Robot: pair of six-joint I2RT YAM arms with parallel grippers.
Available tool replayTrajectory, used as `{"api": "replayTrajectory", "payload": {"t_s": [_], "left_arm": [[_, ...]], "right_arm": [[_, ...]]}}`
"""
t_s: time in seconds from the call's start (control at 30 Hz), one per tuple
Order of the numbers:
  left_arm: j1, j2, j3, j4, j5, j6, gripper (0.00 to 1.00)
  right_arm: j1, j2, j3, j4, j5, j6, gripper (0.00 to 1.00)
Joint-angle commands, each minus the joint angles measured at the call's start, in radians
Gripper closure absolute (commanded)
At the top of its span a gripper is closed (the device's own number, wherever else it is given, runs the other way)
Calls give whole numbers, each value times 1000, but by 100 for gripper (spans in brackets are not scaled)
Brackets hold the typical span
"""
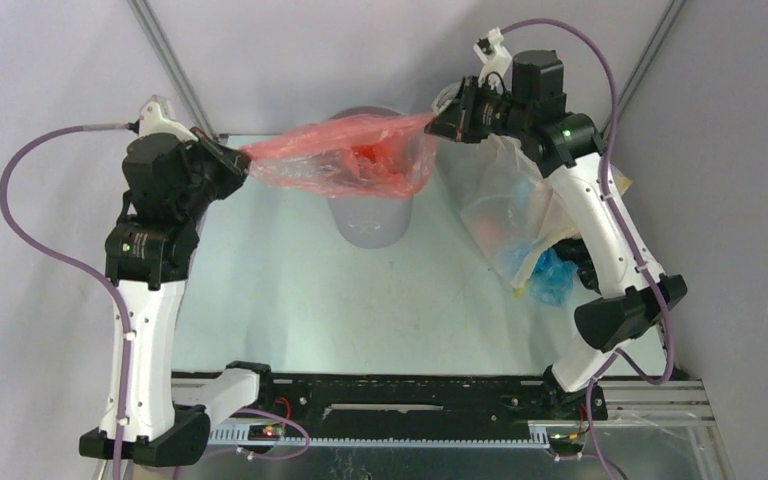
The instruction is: Put the trash bags into the trash bin
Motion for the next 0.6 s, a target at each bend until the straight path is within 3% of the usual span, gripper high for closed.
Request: {"api": "replayTrajectory", "payload": {"t_s": [0.0, 0.23, 0.5, 0.57], "left_arm": [[25, -10, -90, -2, -26, 4, 100], [32, 37, -275, 230, -76, 29, 100], [35, 201, -283, 373, -26, 54, 100], [36, 225, -280, 386, 5, 55, 100]], "right_arm": [[-10, -13, -87, 11, 32, -24, 100], [-8, 100, -65, 93, 113, -48, 100], [-33, 197, 34, 46, 174, -94, 100], [-41, 193, 36, 51, 135, -89, 81]]}}
